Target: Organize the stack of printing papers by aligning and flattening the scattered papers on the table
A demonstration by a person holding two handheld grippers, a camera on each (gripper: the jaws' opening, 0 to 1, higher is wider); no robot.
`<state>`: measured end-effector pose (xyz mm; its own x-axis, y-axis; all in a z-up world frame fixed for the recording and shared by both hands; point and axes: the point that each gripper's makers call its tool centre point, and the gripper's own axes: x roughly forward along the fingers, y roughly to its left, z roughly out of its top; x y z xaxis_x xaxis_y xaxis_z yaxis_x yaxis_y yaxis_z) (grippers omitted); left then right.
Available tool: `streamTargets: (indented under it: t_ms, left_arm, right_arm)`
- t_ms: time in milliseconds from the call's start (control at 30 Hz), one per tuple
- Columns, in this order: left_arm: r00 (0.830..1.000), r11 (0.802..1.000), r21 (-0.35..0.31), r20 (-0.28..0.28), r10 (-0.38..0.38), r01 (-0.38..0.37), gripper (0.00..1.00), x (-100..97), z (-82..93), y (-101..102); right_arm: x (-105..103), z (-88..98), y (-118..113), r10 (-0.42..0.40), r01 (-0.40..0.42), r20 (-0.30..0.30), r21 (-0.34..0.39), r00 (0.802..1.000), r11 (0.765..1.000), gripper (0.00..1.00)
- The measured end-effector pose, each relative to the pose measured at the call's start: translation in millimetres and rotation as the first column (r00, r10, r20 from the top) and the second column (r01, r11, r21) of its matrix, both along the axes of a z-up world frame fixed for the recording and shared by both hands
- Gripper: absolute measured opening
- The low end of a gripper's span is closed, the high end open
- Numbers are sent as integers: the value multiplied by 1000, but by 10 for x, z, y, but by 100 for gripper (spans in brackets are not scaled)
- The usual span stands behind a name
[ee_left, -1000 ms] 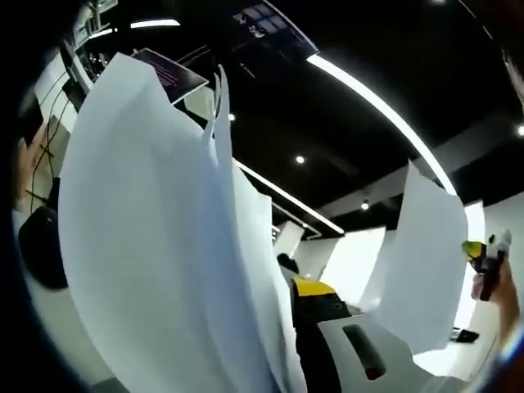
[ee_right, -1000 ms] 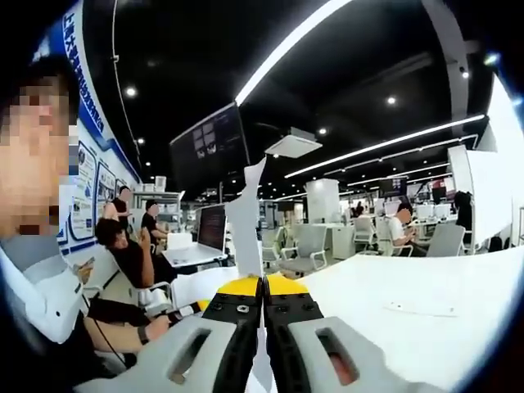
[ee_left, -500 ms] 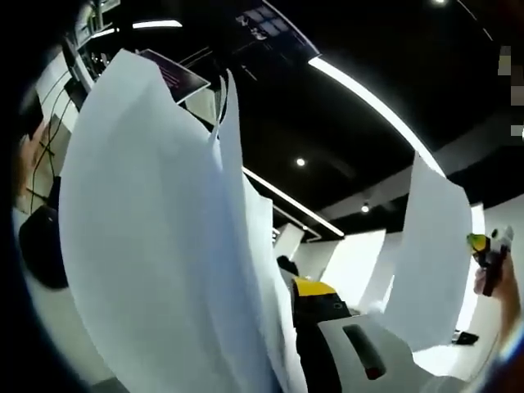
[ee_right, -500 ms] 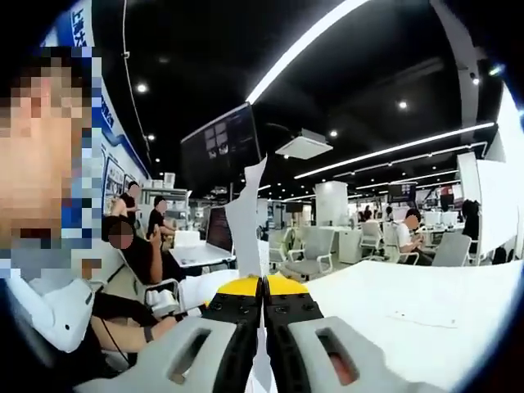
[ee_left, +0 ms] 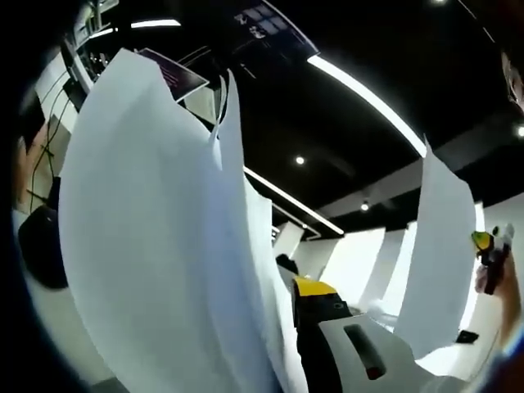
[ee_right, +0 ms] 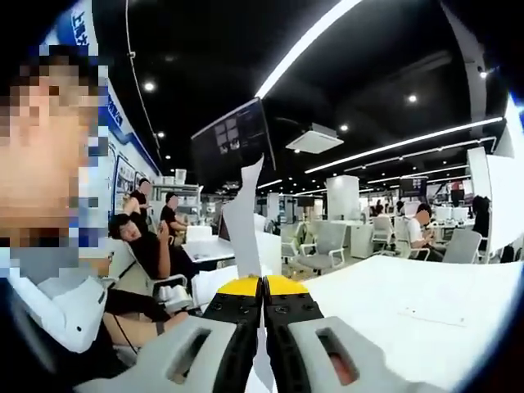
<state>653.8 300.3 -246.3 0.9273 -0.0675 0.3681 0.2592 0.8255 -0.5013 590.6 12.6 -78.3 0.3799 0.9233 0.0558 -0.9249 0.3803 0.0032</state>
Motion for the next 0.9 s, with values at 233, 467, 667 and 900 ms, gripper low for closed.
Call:
streamTargets:
  t_ms: [233, 467, 667, 900]
  left_arm:
    - [1000, 1000, 2, -2, -2, 2, 13, -2, -5, -8]
    - [1000, 1000, 2, -2, -2, 2, 13, -3, -6, -18]
    - [1000, 1000, 2, -3, -4, 4, 13, -1, -7, -33]
    - [1000, 1000, 1, -1, -6, 6, 13, -4, -5, -40]
  right_arm:
    - [-43, -38, 65, 31, -31, -12, -5, 999, 999, 0]
    - [-31, -51, 75, 72, -72, -57, 8, 996, 997, 0]
    - [14, -126, 127, 88, -89, -74, -11, 993, 996, 0]
    - [173, -231, 165, 76, -80, -97, -40, 992, 996, 0]
